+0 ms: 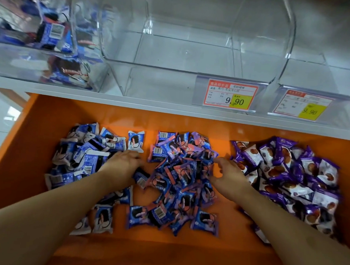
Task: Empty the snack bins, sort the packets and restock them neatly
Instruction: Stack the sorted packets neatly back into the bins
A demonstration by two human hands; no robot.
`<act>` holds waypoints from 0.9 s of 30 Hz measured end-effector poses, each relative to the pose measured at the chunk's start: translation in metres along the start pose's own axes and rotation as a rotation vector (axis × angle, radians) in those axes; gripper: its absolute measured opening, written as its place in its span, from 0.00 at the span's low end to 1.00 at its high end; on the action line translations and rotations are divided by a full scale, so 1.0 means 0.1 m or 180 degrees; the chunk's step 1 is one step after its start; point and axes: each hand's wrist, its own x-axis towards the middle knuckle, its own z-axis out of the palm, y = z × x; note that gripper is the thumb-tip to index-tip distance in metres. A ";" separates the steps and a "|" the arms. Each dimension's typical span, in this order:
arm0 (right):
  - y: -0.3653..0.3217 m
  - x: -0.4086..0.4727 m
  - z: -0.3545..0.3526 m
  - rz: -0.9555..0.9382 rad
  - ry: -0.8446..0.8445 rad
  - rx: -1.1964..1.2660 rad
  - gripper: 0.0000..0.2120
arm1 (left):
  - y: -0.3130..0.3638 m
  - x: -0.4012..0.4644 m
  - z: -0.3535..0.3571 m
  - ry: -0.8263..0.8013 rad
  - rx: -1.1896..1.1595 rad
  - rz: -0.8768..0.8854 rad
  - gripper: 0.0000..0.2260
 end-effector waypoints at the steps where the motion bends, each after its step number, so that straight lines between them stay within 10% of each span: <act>1: -0.01 0.00 -0.01 -0.0013 0.0007 -0.0004 0.32 | -0.03 0.00 -0.08 0.0118 0.0030 -0.0093 0.24; 6: -0.08 -0.02 -0.09 -0.0071 0.0172 -0.0057 0.29 | 0.01 0.03 -0.49 0.0880 -0.0980 -0.0267 0.21; 10: -0.07 -0.07 -0.11 -0.0186 0.0228 -0.0147 0.25 | 0.44 0.05 -0.54 0.0459 -0.1707 -0.0008 0.32; 14: 0.04 -0.18 -0.11 -0.0553 -0.0151 -0.0638 0.13 | 0.47 -0.05 -0.18 -0.0466 -0.0971 0.0415 0.18; 18: 0.20 -0.31 0.07 -0.1025 -0.0969 -0.1489 0.19 | 0.30 -0.18 0.19 -0.1483 0.0048 0.0772 0.26; 27: 0.28 -0.29 0.36 -0.1066 -0.1136 -0.2708 0.18 | 0.32 -0.14 0.40 -0.1084 0.0399 0.1050 0.17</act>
